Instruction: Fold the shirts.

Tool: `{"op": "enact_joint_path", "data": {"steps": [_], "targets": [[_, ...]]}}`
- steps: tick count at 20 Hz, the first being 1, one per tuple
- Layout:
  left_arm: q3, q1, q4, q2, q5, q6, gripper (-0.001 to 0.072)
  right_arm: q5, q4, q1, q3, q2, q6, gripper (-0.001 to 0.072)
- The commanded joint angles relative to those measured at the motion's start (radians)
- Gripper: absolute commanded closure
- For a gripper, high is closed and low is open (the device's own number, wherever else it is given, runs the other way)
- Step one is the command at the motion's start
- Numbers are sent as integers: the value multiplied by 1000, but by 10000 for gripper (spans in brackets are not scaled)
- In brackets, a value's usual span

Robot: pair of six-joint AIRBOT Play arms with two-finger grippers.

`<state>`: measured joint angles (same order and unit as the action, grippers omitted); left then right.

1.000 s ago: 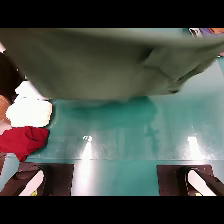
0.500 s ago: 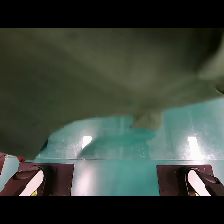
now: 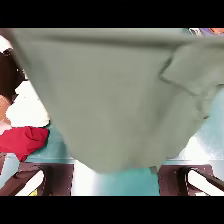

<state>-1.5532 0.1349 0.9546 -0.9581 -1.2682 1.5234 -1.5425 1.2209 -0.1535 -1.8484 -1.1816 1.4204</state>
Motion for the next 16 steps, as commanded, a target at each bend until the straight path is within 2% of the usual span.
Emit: {"op": "enact_joint_path", "data": {"steps": [1,5,7,10,12,16], "targets": [[238,-20,-8,-164,98,-55,684,-26,11,54,126,-209,3,695],[225,-82,-21,-458,330,-111,684,138,10,90,137,-441,3,695],[149,-87,-48,-575,375,-111,684,206,2,93,78,-522,3,695],[32,-87,-53,-657,378,-137,684,235,3,96,-38,-590,3,695],[-9,-87,-48,-657,348,-137,684,224,13,95,-74,-596,0,695],[-27,-99,85,-653,58,-136,685,102,51,103,-34,-582,-14,696]]}}
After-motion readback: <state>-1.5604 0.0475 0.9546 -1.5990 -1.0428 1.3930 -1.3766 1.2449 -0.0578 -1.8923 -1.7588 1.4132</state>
